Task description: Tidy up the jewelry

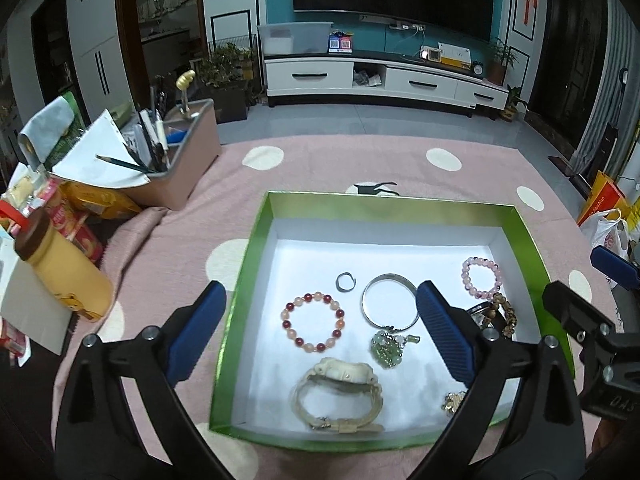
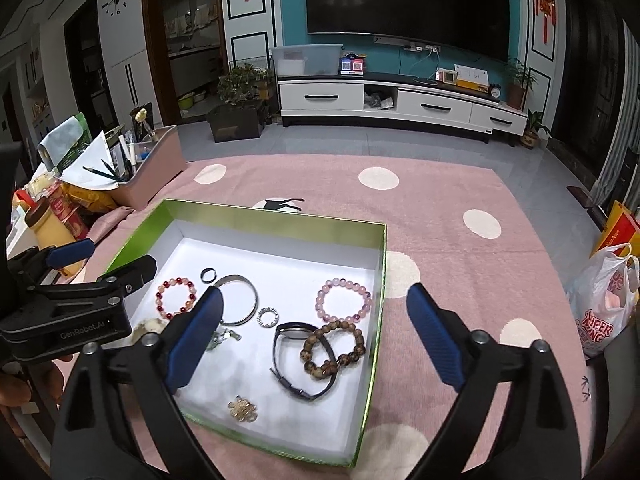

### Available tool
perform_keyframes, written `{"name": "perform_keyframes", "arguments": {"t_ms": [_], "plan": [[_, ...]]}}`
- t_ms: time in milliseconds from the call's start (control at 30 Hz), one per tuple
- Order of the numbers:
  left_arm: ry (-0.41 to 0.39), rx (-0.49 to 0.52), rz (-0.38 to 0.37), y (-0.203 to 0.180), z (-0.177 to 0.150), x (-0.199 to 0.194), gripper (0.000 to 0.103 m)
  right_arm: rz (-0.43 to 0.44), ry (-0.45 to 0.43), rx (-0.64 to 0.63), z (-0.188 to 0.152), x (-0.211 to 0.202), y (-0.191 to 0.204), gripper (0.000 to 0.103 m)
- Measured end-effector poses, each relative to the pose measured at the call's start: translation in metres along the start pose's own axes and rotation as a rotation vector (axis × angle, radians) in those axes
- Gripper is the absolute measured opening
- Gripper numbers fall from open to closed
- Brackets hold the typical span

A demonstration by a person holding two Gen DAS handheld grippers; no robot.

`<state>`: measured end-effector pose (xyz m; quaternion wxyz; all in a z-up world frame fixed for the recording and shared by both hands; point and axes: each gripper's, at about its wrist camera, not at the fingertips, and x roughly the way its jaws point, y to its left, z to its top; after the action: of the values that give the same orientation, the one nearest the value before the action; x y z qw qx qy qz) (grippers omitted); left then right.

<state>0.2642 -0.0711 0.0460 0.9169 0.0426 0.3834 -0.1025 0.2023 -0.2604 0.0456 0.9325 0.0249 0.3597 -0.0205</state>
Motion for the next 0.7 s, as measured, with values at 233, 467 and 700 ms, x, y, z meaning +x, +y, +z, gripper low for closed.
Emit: {"name": "perform_keyframes", "arguments": {"t_ms": [233, 467, 700], "plan": [[-0.033, -0.007, 0.013, 0.003, 0.001, -0.03, 0.101, -0.044, -0.022, 0.001, -0.002, -0.028, 0.005, 0.102], [-0.042, -0.028, 0.054, 0.005, 0.001, -0.056, 0.101, -0.087, -0.037, 0.04, -0.005, -0.051, 0.001, 0.102], [-0.027, -0.056, 0.081, 0.004, -0.001, -0.07, 0.101, -0.089, -0.046, 0.062, -0.005, -0.06, -0.001, 0.102]]}}
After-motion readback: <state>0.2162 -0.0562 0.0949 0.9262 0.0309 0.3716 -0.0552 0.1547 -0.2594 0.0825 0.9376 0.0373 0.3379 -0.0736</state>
